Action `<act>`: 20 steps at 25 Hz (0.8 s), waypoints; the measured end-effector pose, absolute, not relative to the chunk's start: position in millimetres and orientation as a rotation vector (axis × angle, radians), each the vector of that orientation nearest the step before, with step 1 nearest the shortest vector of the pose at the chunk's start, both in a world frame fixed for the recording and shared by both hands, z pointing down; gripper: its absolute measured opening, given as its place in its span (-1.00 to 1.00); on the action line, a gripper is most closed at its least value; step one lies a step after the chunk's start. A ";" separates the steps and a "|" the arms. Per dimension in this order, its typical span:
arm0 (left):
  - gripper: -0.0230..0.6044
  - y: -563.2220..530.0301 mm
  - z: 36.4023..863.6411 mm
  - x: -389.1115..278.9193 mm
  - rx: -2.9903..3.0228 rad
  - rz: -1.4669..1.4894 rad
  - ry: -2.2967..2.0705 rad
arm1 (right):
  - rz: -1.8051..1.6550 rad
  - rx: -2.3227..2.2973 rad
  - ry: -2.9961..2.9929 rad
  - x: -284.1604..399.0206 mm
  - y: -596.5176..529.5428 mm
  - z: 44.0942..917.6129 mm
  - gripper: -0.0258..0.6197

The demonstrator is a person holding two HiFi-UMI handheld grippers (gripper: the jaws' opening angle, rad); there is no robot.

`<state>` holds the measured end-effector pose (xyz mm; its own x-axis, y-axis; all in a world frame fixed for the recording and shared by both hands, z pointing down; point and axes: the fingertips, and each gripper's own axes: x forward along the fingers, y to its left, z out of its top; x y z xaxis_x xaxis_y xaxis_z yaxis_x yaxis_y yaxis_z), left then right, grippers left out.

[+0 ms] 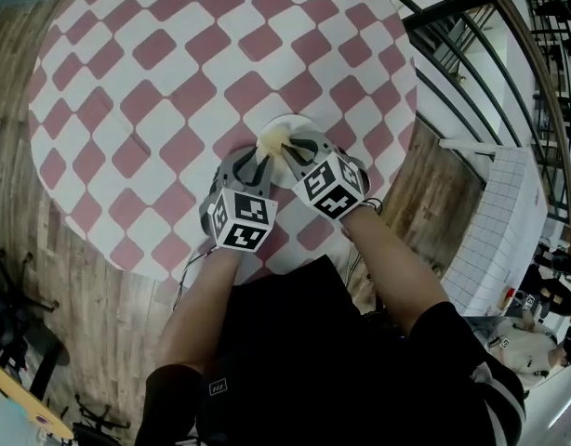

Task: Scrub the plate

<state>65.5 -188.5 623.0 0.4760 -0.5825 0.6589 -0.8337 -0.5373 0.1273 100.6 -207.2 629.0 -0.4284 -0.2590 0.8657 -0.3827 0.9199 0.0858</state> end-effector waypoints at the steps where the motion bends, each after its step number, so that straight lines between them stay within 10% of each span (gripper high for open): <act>1: -0.59 -186.9 623.5 64.2 2.293 0.782 -1.181 | 0.146 0.486 -2.030 106.8 -212.6 629.6 -0.78; 20: -0.63 -192.6 623.6 63.1 2.283 0.770 -1.202 | 0.154 0.495 -2.015 119.1 -181.0 628.6 -0.78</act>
